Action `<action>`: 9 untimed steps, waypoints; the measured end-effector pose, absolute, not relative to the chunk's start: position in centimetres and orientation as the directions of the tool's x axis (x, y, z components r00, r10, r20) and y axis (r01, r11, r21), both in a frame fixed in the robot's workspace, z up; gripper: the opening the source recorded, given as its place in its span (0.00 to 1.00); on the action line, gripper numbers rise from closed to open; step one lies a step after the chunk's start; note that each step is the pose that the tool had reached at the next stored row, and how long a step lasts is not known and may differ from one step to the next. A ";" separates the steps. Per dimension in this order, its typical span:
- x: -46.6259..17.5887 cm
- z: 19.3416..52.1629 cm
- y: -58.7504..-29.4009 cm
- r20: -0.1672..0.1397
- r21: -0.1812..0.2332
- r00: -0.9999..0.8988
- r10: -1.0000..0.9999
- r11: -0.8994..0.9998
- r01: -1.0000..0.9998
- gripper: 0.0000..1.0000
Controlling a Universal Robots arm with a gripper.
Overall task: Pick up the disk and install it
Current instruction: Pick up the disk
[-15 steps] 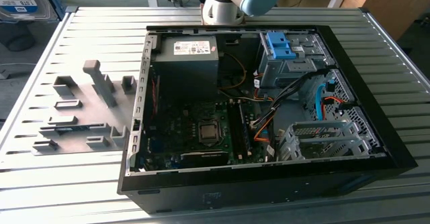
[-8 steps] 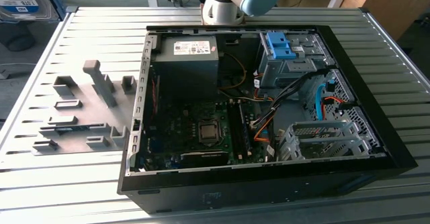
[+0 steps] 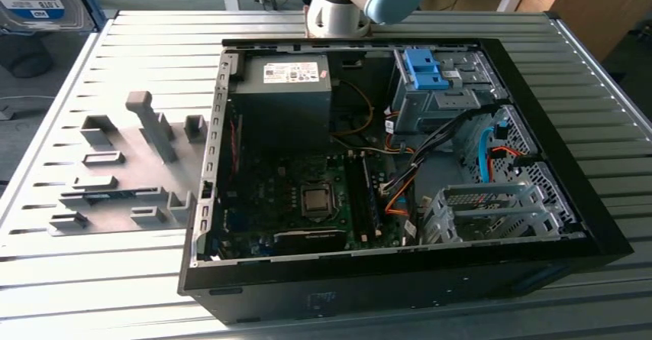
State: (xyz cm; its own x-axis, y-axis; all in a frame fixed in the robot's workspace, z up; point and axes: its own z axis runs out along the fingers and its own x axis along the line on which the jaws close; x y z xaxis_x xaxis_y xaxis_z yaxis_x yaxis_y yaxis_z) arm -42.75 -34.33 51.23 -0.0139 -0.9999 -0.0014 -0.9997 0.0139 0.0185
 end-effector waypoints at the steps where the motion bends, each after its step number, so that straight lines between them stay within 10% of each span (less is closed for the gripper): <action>1: -42.7 51.2 -34.3 -0.001 0.019 -0.014 -1.000 0.014 -1.000 0.36; 9: -42.1 51.2 -34.3 -0.001 0.019 -0.014 -1.000 0.014 -1.000 0.36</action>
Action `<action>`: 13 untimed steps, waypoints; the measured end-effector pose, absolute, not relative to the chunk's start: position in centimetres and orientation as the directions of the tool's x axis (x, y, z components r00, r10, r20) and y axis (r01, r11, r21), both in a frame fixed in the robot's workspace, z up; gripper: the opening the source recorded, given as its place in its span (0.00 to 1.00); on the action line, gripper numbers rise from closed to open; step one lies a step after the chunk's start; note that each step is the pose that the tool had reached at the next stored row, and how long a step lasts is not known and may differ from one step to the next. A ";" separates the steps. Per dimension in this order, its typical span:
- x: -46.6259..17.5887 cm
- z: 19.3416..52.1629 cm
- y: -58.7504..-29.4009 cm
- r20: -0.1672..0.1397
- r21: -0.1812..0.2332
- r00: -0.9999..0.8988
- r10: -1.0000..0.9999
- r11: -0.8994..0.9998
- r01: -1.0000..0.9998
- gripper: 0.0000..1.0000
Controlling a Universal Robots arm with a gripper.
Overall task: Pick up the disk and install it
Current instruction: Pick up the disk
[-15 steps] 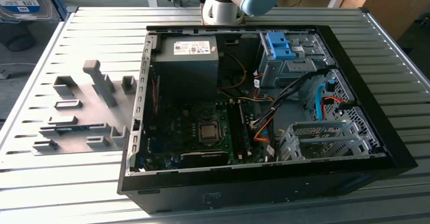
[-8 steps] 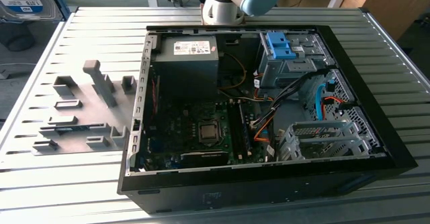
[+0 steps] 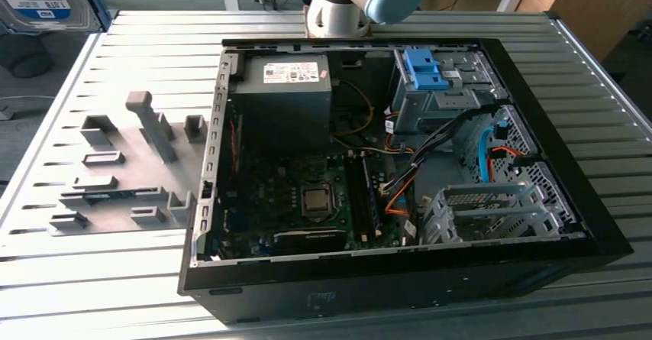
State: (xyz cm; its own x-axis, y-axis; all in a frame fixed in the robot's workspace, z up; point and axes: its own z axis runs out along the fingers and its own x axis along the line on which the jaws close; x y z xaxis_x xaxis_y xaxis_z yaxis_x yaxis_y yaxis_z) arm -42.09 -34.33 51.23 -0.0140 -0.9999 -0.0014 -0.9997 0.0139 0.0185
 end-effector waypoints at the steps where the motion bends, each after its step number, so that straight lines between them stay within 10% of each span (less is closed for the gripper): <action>1: -42.0 51.2 -34.3 -0.001 0.019 -0.014 -1.000 0.014 -1.000 0.36; 13: -41.4 51.2 -34.3 -0.001 0.019 -0.014 -1.000 0.014 -1.000 0.36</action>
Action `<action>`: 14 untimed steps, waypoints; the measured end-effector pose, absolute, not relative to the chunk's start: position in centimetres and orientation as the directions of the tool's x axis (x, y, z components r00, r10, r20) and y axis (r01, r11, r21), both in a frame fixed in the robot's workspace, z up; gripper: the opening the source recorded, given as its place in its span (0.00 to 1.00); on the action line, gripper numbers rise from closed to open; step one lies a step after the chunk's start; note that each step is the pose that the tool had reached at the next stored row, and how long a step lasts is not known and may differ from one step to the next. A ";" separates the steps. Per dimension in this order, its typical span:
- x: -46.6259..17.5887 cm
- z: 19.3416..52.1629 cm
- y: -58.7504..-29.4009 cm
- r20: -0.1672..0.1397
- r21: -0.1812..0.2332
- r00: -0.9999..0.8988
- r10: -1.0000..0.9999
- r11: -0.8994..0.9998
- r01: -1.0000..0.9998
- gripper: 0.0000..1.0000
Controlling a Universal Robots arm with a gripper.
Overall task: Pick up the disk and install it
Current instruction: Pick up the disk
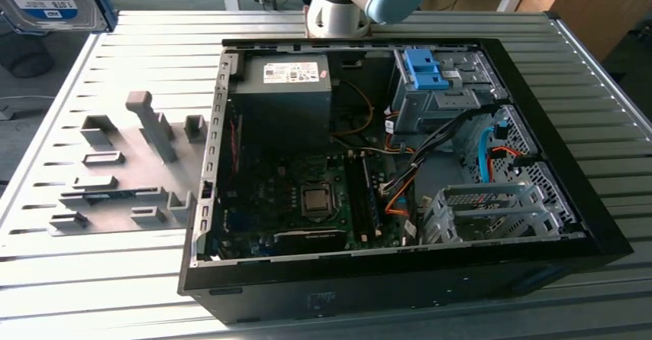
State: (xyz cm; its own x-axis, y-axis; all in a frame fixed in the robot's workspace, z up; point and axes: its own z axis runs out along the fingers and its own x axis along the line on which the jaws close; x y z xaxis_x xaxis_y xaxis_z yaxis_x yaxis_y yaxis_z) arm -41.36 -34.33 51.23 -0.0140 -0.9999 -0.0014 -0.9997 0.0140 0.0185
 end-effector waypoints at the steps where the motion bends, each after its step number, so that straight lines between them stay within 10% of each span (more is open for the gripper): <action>1: -41.3 51.2 -34.3 -0.001 0.019 -0.014 -1.000 0.014 -1.000 0.36; 14: -40.6 51.2 -34.3 -0.001 0.019 -0.014 -1.000 0.014 -1.000 0.36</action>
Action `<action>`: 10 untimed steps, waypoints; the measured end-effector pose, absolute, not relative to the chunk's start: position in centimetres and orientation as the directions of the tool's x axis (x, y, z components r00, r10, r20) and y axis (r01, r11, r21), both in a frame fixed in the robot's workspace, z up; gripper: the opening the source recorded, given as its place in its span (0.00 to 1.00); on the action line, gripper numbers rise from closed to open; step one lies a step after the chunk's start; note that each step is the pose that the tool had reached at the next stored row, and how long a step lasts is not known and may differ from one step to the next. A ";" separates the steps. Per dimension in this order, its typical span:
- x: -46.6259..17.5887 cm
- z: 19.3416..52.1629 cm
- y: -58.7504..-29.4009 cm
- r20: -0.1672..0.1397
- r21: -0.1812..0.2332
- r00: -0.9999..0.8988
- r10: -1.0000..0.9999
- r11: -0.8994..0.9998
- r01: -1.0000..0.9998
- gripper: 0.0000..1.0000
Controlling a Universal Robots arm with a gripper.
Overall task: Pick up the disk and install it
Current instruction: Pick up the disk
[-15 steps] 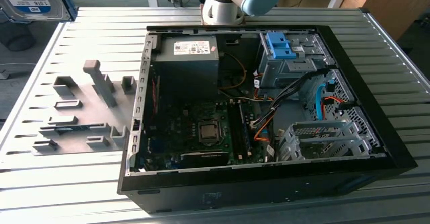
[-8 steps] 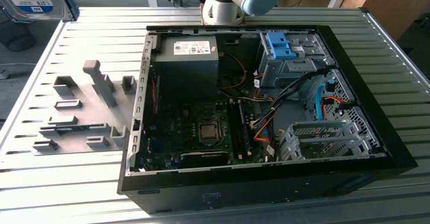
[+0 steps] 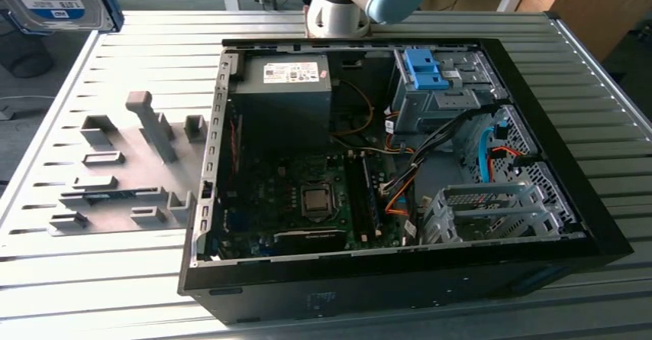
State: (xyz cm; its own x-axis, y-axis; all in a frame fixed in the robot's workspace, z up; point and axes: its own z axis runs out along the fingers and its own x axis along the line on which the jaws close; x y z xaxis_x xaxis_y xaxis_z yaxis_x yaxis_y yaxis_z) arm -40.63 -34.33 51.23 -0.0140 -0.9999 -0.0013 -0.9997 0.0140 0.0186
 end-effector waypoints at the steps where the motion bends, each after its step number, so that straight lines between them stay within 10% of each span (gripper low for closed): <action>1: -40.6 51.2 -34.3 -0.001 0.019 -0.014 -1.000 0.014 -1.000 0.36; 10: -40.1 51.2 -34.3 -0.001 0.019 -0.014 -1.000 0.014 -1.000 0.36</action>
State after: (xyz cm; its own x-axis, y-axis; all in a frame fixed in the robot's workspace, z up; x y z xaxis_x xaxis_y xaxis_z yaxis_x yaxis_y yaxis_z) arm -40.14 -34.33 51.23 -0.0140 -0.9999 -0.0014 -0.9997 0.0140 0.0185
